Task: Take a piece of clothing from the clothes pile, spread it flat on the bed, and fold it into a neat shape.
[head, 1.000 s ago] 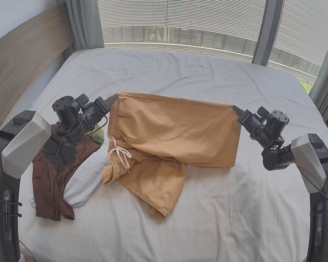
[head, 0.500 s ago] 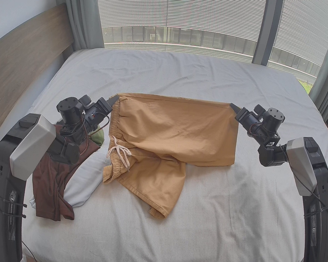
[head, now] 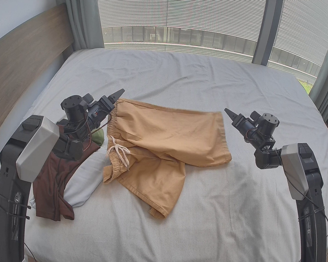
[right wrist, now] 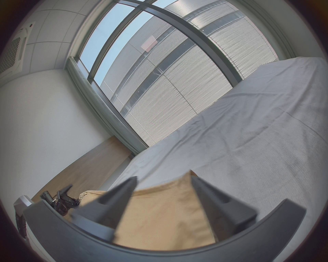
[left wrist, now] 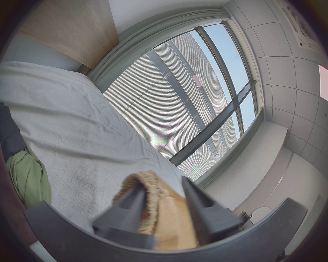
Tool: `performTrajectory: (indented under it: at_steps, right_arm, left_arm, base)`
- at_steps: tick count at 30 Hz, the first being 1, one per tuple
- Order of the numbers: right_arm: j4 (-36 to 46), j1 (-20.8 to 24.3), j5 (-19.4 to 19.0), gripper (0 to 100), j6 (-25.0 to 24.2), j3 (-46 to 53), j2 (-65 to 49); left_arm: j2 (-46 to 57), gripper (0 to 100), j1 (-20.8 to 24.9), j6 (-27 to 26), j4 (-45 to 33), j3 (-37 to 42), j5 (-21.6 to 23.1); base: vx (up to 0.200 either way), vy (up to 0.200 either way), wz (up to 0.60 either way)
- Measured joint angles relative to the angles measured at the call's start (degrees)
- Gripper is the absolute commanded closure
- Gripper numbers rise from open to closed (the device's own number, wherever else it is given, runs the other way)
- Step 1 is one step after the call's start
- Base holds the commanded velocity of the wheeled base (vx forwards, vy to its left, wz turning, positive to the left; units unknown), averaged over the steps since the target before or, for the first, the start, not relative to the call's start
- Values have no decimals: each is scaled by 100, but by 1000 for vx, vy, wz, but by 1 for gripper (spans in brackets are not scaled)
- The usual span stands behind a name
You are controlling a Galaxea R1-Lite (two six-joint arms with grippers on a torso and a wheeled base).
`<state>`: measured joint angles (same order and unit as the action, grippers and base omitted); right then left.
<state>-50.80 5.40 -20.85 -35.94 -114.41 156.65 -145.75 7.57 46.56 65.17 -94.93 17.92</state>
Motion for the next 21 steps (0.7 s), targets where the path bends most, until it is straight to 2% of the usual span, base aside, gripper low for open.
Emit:
performTrajectory:
  at_steps: [5,10,14,21]
  right_arm:
    - [-2,-63,117,0,17,-20,126]
    - [-90,-98,412,0,44,-20,101]
    - [-332,-77,445,0,68,11,-61]
    - [-499,29,443,0,137,942,-489]
  left_arm:
    - [-130,0,4,-2,-235,-311,-218]
    - [-172,0,9,-6,-283,-356,-246]
    - [-174,0,-27,-9,-316,-319,-255]
    - [-23,0,-121,-82,-450,-17,-257]
  base:
    - [0,0,0]
    - [0,0,0]
    - [0,0,0]
    - [0,0,0]
